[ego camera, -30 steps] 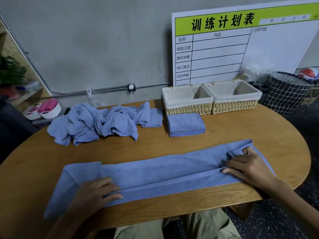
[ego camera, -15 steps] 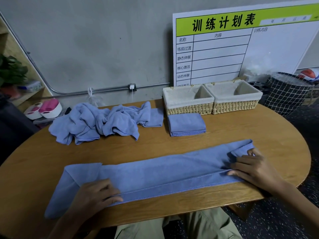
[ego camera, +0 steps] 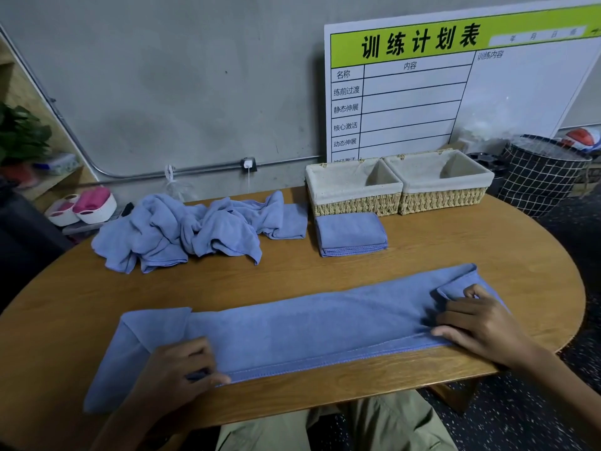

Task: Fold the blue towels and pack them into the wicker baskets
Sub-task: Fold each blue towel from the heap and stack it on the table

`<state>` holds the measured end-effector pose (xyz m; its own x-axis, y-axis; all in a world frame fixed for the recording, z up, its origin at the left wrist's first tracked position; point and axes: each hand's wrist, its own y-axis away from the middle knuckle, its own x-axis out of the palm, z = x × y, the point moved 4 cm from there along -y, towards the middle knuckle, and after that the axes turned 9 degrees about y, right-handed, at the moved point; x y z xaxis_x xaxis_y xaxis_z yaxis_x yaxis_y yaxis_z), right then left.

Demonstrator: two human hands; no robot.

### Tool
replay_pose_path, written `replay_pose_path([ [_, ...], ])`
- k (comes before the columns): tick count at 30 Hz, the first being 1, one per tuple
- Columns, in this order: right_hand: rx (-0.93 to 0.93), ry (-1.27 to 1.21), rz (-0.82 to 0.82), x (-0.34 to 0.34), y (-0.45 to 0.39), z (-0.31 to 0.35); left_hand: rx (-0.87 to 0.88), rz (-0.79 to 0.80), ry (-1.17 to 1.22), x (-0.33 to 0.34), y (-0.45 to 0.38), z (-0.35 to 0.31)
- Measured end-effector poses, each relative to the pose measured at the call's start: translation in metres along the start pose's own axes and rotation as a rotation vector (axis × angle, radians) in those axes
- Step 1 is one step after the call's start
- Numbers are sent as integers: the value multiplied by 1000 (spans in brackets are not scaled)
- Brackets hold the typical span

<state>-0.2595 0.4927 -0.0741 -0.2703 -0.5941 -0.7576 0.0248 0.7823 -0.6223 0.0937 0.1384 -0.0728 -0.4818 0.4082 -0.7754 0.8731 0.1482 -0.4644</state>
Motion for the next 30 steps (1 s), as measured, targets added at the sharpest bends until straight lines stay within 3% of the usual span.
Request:
replay_pose_path([
  [8, 74, 109, -12, -6, 5, -3, 126, 59, -189, 2, 1, -5],
  [17, 283, 328, 73, -20, 12, -26, 102, 30, -298, -9, 5, 4],
  [24, 380, 44, 146, 4, -37, 9, 20, 29, -350, -1, 6, 6],
  [27, 443, -118, 300, 37, -39, 18, -133, 6, -357, -6, 8, 12],
  [30, 473, -119, 473, 54, -27, 15, -244, -39, -419, -20, 13, 10],
])
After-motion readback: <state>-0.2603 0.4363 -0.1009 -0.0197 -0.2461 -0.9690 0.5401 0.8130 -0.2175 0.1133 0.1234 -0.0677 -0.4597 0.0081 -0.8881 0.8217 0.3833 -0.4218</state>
